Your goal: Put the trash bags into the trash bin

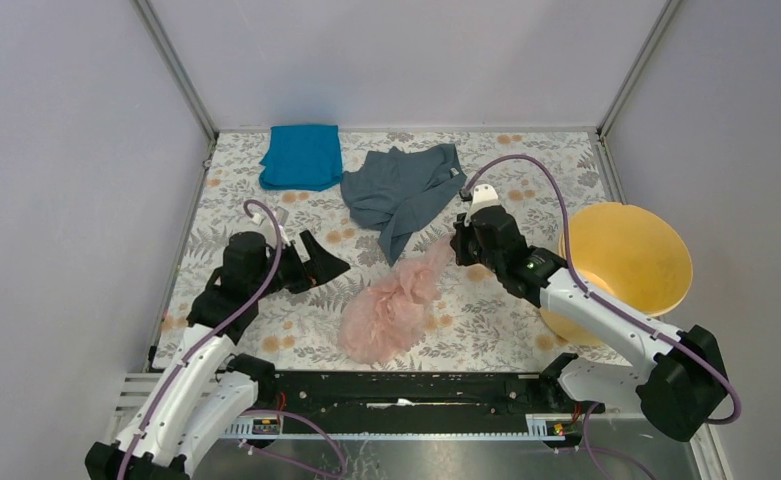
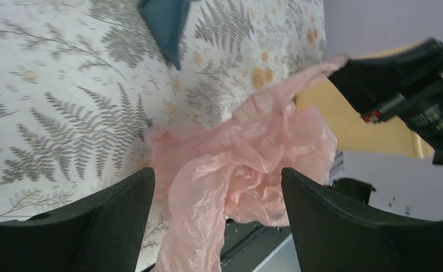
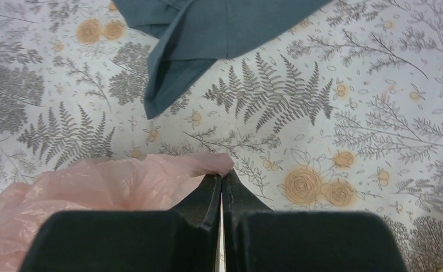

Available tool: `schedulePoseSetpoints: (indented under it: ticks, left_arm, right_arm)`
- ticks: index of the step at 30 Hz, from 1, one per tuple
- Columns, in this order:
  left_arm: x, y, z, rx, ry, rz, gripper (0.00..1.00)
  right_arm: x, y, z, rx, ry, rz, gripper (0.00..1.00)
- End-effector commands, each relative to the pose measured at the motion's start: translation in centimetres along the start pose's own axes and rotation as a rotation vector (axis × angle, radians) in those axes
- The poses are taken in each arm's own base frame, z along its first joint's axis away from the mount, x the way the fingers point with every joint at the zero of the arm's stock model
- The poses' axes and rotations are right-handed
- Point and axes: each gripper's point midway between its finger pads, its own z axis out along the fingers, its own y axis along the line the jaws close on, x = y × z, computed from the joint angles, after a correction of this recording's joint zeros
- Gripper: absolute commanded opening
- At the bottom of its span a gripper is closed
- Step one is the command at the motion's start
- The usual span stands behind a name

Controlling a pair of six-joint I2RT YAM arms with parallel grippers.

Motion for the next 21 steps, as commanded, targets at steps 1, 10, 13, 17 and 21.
schedulePoseSetpoints:
  ticks: [1,10,13,17,21]
  left_arm:
    - [1.1,-3.7,0.3,0.168,0.062,0.043,0.84]
    - [5.7,-8.0,2.2,0.115,0.156,0.190,0.74]
    - [6.6,-7.4,3.1,0.010,0.153,0.290,0.68]
    - [7.7,-7.0,4.4,-0.049,0.193,0.365,0.43]
    - [7.0,-6.3,4.8,-0.102,0.165,0.372,0.26]
  right_arm:
    - [-0.5,-1.3,0.0,0.075,-0.001,0.039,0.00]
    - [0.0,-1.2,0.3,0.056,0.007,0.034,0.00]
    - [0.0,-1.0,0.2,0.035,0.005,0.028,0.00]
    - [0.1,-0.9,0.0,0.022,-0.001,0.019,0.00]
    - [0.0,-1.1,-0.4,0.021,-0.012,0.011,0.00]
